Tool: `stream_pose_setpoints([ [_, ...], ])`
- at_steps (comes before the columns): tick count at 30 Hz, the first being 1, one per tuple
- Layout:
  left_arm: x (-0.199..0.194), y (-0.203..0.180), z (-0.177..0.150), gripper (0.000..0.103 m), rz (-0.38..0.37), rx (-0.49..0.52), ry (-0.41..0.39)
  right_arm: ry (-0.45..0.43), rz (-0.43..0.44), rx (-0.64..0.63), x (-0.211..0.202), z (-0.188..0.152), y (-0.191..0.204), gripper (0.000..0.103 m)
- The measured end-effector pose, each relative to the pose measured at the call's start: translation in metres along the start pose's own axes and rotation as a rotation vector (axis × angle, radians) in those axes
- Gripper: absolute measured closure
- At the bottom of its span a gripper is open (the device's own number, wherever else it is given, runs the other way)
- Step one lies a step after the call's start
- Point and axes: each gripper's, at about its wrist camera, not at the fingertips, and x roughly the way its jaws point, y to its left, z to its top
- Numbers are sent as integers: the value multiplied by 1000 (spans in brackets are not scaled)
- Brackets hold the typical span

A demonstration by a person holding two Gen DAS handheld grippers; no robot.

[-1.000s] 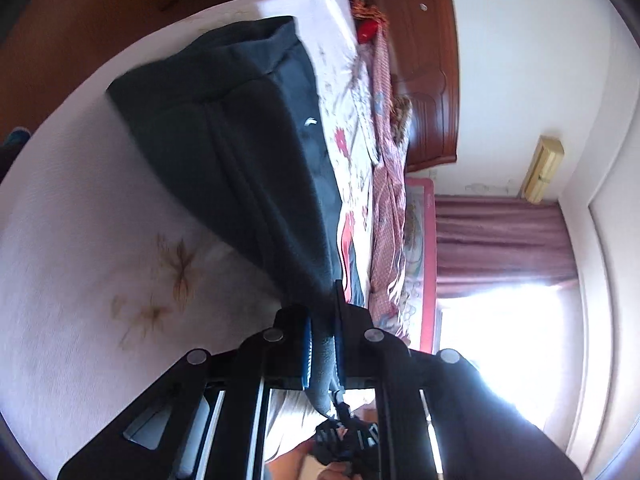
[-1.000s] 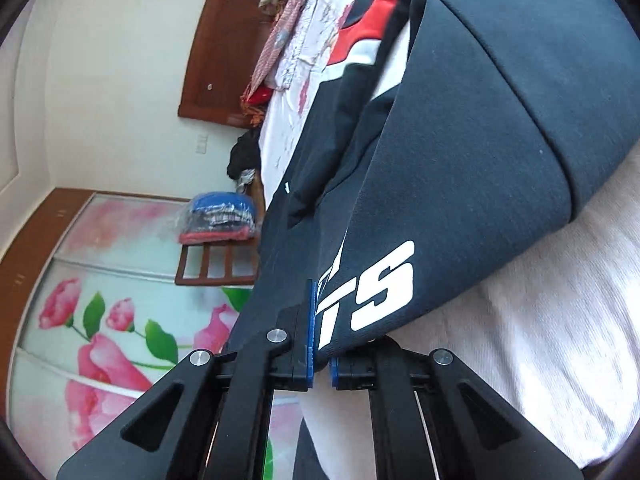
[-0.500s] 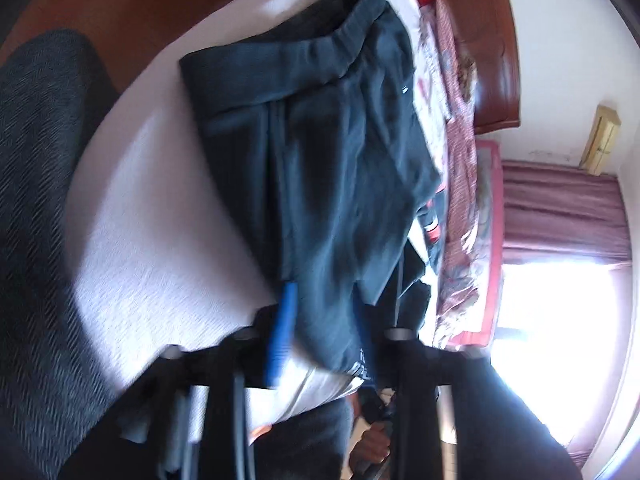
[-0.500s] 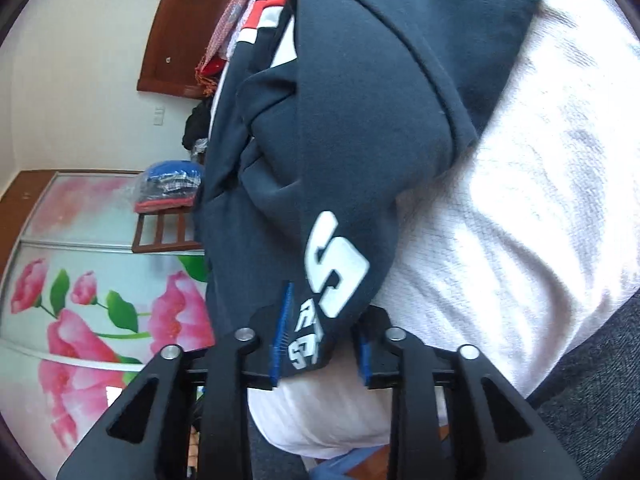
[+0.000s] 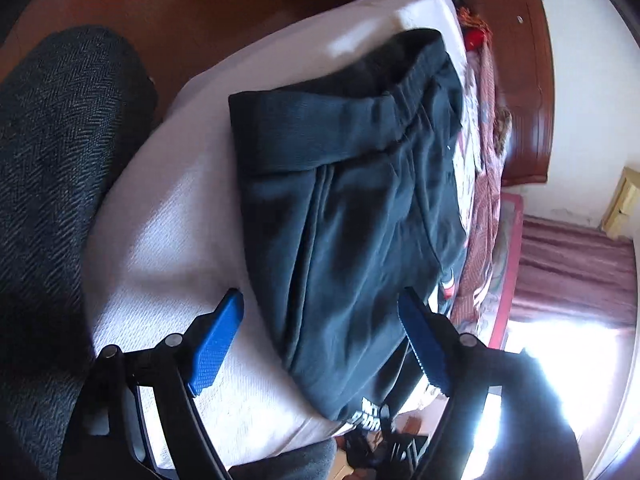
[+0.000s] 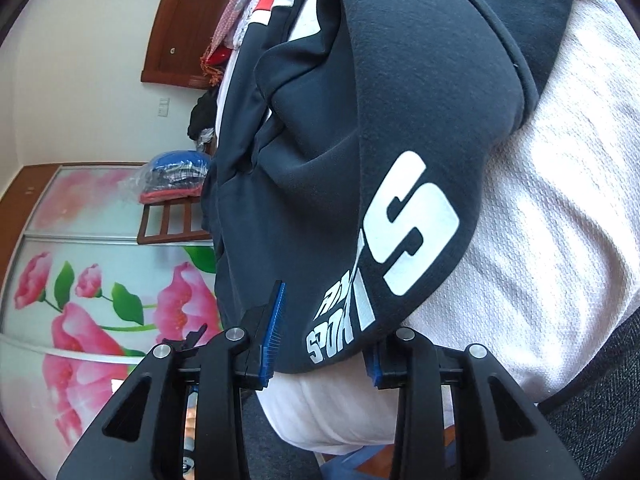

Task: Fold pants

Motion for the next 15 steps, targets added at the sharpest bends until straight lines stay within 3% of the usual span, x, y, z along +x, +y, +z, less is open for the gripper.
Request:
stream_pose_setpoints([
  [4,2,-9,2,14,7,1,-23,-5,-11,-2,1,0,0,69],
  [5,2,-10,4,18,4,8,-26,-7,-26,-12,1,0,1,69],
  [7,0,-10,8,78,39,44,-28,-4,-37,-17,2,1,2,69],
  [8,6,-11,11,93,54,61,-8,-4,-35,-16,2,2,2,69],
  [11,11,-8,12,95,39,47,-6,-6,-38,-12,1,5,1,69],
  [15,-15,-14,3,95,24,111,-50,-10,-52,-31,-4,8,2,69],
])
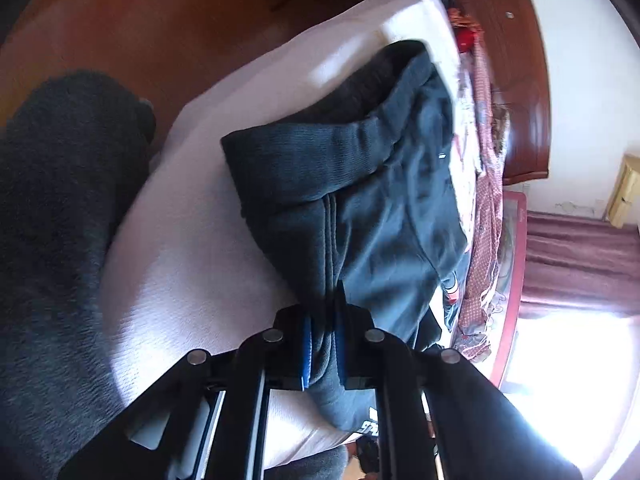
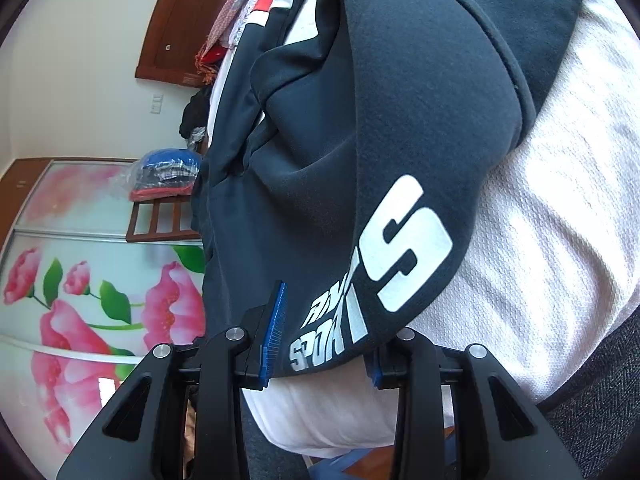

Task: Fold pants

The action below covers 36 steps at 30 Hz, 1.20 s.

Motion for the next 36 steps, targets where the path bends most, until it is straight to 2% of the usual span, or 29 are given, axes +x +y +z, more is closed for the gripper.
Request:
stream_pose_setpoints([
  [3,-14,-5,-4,95,-8,28,-6,27,-12,-23,-1,0,-1,69],
  [7,-17,7,-17,95,52,25,23,72,-39,-87,-13,-2,-1,69],
  [8,-15,11,-17,95,70,16,33,69,-67,-114,-22,0,-1,68],
  [9,-14,14,-16,95,83,6,33,49,-83,-138,-35,5,-2,58],
  [11,-9,16,-8,95,95,-19,18,-50,-97,-142,-75,25,-10,56],
  [12,-7,17,-5,95,98,-29,9,-132,-127,-102,-101,43,-20,56],
  [14,-2,14,-5,95,123,-18,0,-308,-254,6,-151,82,-45,56],
  [16,4,14,-7,94,152,-1,-2,-431,-376,69,-186,121,-65,56],
  [17,5,12,-7,94,156,-10,-3,-469,-402,103,-199,139,-76,56],
  [19,7,13,-6,94,156,-27,-8,-531,-473,185,-215,168,-95,56],
  [22,6,12,-8,94,164,-37,-22,-555,-547,214,-219,197,-110,56],
  [24,5,12,-10,93,181,-30,-29,-572,-569,179,-218,206,-108,55],
  [26,6,11,-9,92,201,-20,-32,-549,-596,98,-208,216,-99,55],
  [27,7,9,-9,92,211,-15,-33,-529,-662,47,-200,219,-91,66],
  [28,8,9,-9,91,220,-14,-35,-500,-735,-18,-190,221,-78,83],
  [29,7,8,-9,90,226,-15,-36,-477,-772,-81,-182,222,-69,92],
  [31,9,6,-9,89,237,-12,-39,-480,-811,-156,-181,222,-55,95],
  [34,8,8,-10,87,242,-17,-45,-577,-825,-219,-207,213,-33,95],
  [36,6,8,-10,86,250,-7,-49,-641,-881,-207,-228,207,-33,96],
])
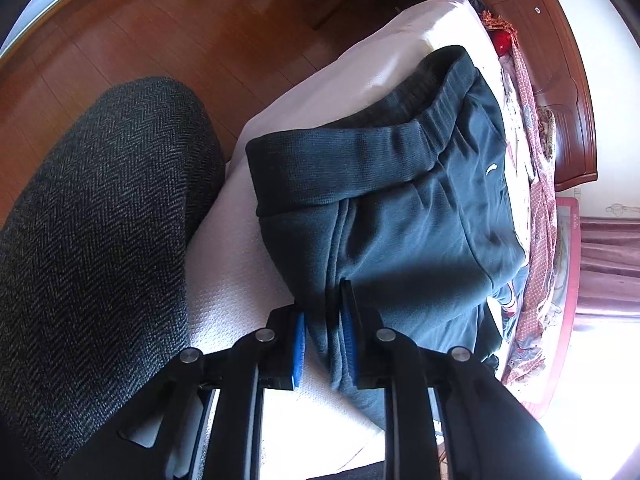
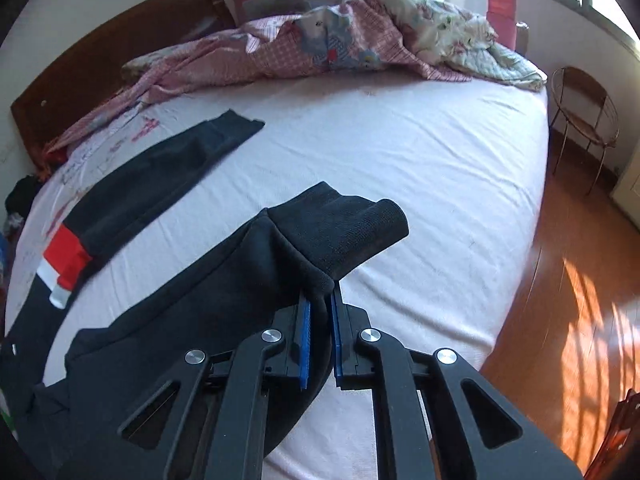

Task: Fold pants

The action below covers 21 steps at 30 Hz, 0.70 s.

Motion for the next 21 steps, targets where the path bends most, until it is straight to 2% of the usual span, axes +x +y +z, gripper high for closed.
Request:
stream_pose_setpoints([
  [2,0,1,-1,86,0,5,2,29,1,51,7,-4,-25,96],
  [3,0,2,-1,85,0,7,1,48,-27,57,16,-8,-32,95],
  [5,1,1,-1,85,7,26,-1,144,-63,10,46,-26,-38,95],
  [8,-1,0,-1,85,13,38,-2,82,-76,49,49,-36,-41,85],
  [10,-1,3,-1,85,3,21,-1,88,-132,92,44,-37,-47,60],
  [12,-1,1,-2,84,9,35,-2,69,-173,132,32,-35,-53,56],
  [14,-2,1,-2,81,12,33,3,-1,-213,76,7,-33,-37,56],
  [15,-3,1,-3,75,23,25,4,-26,-187,36,-3,-35,-26,56],
  [16,-7,2,-3,71,33,20,0,-50,-123,1,-14,-37,-12,56],
  [17,-10,1,-3,57,48,24,-3,-57,-52,-33,-23,-42,3,56],
  [18,-14,1,-2,48,56,28,-5,-51,31,-72,-28,-48,20,56],
  [19,-20,0,-2,46,70,34,-15,-43,101,-117,-30,-57,40,56],
  [21,-33,-3,-1,24,90,64,-35,-34,218,-246,-29,-77,86,56],
])
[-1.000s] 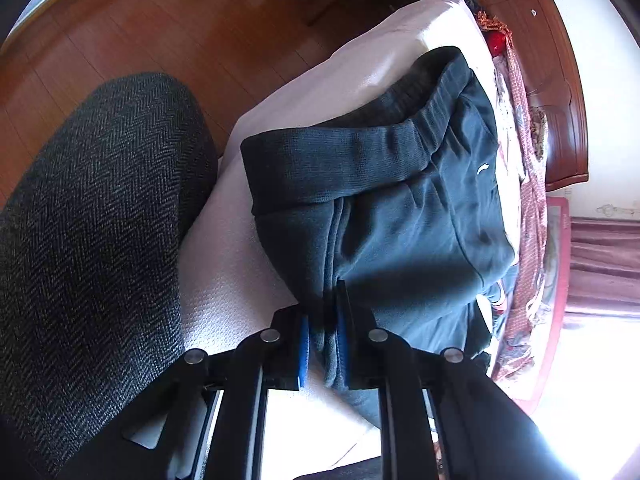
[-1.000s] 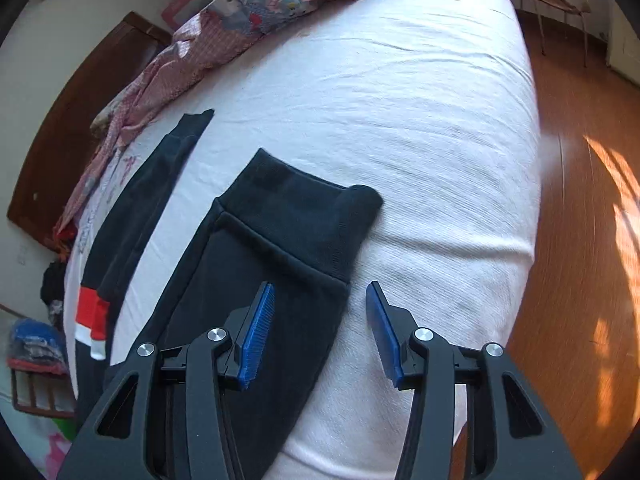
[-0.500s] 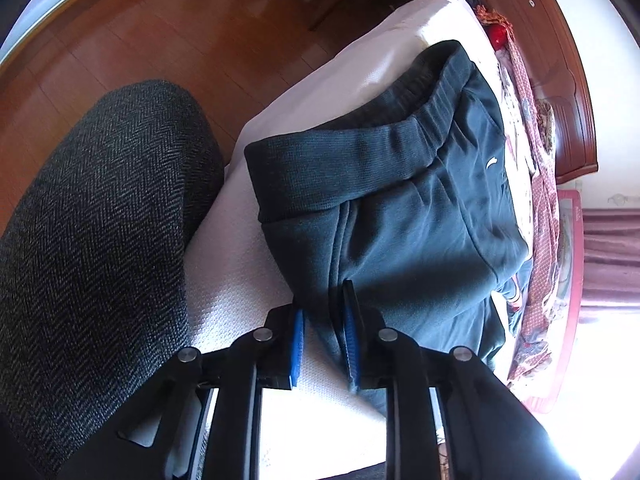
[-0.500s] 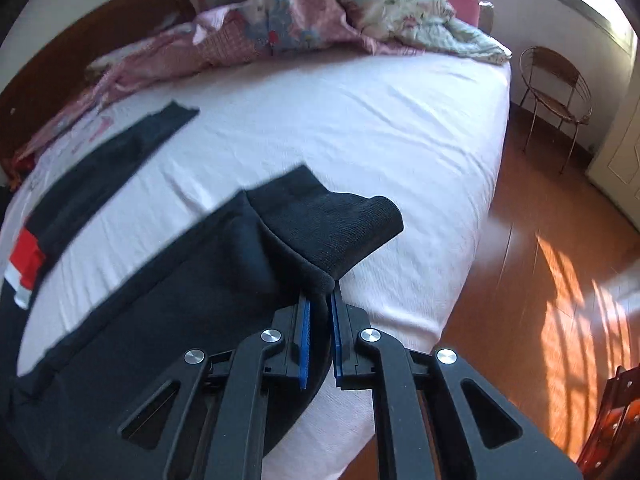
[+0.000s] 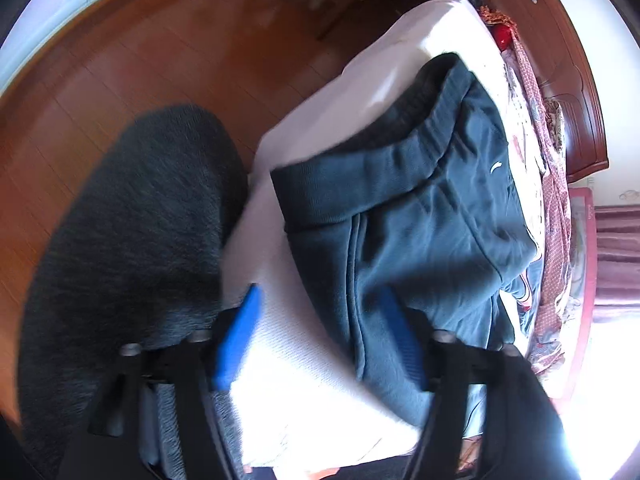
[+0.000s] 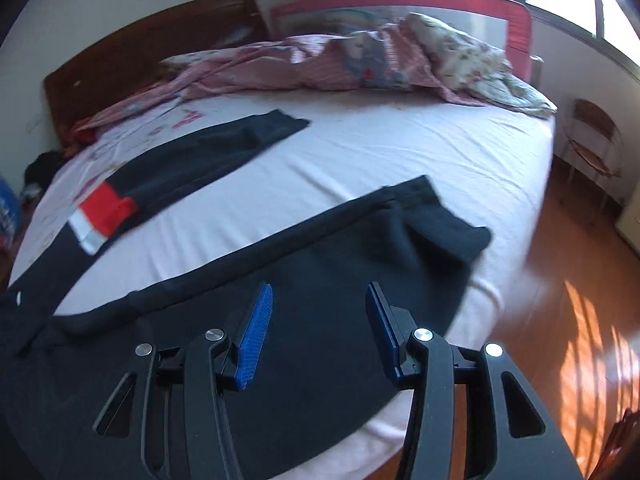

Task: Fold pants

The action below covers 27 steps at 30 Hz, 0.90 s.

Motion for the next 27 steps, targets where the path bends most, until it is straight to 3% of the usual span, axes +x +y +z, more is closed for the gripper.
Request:
stream_pose_setpoints([
  [4,-31,-3,11,21,4,66,-82,32,121,-308,24,-12,115,56],
  [6,-51,-1,22,17,-9,82,-150,78,113,-457,43,-20,162,56],
  [7,-59,0,25,15,-15,86,-187,115,55,-511,59,-25,176,56],
  [9,-72,1,33,12,-13,109,-257,83,23,-478,70,-19,181,50],
  [10,-75,-1,38,12,-17,127,-286,104,5,-423,79,-9,177,33],
  [12,-75,-6,46,12,-20,158,-321,147,39,-358,92,6,170,28],
  [14,-71,-17,55,12,-40,173,-357,134,-35,-431,93,10,182,25],
  [16,-67,-36,55,12,-103,206,-395,159,-36,-411,91,15,182,22],
  [19,-49,-74,42,12,-212,307,-349,131,-20,-343,62,23,181,22],
  [22,-18,-118,13,12,-296,529,-287,60,111,-365,27,19,209,22],
  [24,8,-139,-3,12,-353,636,-208,68,182,-434,22,10,239,22],
  [27,48,-161,-13,13,-292,711,-149,100,206,-553,36,-12,286,22],
])
